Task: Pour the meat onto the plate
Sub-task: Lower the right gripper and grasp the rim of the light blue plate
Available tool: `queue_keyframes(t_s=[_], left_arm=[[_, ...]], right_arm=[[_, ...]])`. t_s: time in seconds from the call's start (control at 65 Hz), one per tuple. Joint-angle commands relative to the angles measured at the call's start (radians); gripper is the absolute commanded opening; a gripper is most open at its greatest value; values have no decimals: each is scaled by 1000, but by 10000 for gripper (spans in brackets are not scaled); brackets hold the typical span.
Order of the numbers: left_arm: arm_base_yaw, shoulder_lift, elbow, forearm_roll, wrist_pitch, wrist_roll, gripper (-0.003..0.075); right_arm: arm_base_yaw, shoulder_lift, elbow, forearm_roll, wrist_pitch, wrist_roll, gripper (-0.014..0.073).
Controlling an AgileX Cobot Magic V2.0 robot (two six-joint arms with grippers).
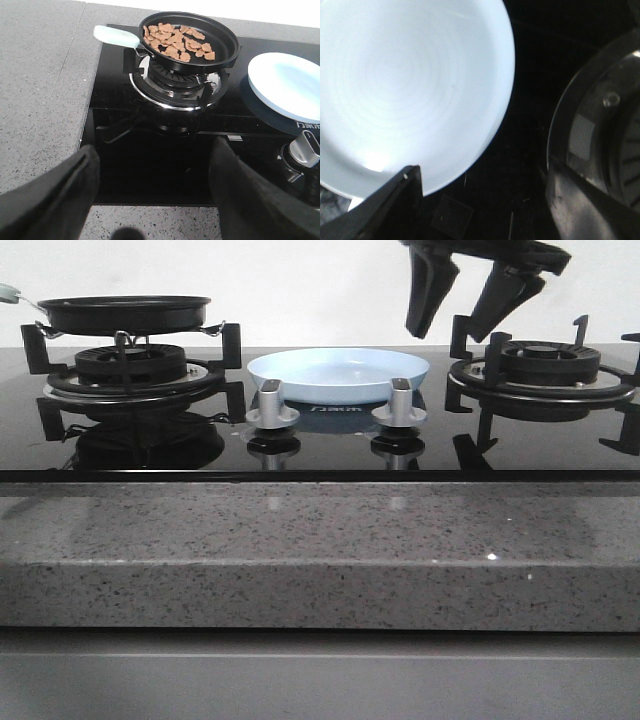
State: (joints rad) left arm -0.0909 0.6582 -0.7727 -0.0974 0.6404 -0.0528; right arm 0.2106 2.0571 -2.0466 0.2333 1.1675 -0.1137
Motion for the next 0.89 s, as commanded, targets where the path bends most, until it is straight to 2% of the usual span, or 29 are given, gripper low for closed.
queue_keyframes(t_s=[0.0,0.231,0.493,0.754,0.877], left_arm=[[-7,5,-34,-4,-71,-5,471],[-7,5,-34,-4,-71,-5,471],[-7,5,-34,-4,-71,-5,471],[-7,5,-34,-4,-71,-5,471],[-7,5,-34,-4,-71,-5,471]], right_arm=[[1,-18,-86,-3,6,-17,538],[34,57,-180,-41,23,-17,538],[38,115,-195,-49,15,-16,531],[39,124,-195,-16,-23,-17,314],[39,131,-195,-15,-23,-17,257]])
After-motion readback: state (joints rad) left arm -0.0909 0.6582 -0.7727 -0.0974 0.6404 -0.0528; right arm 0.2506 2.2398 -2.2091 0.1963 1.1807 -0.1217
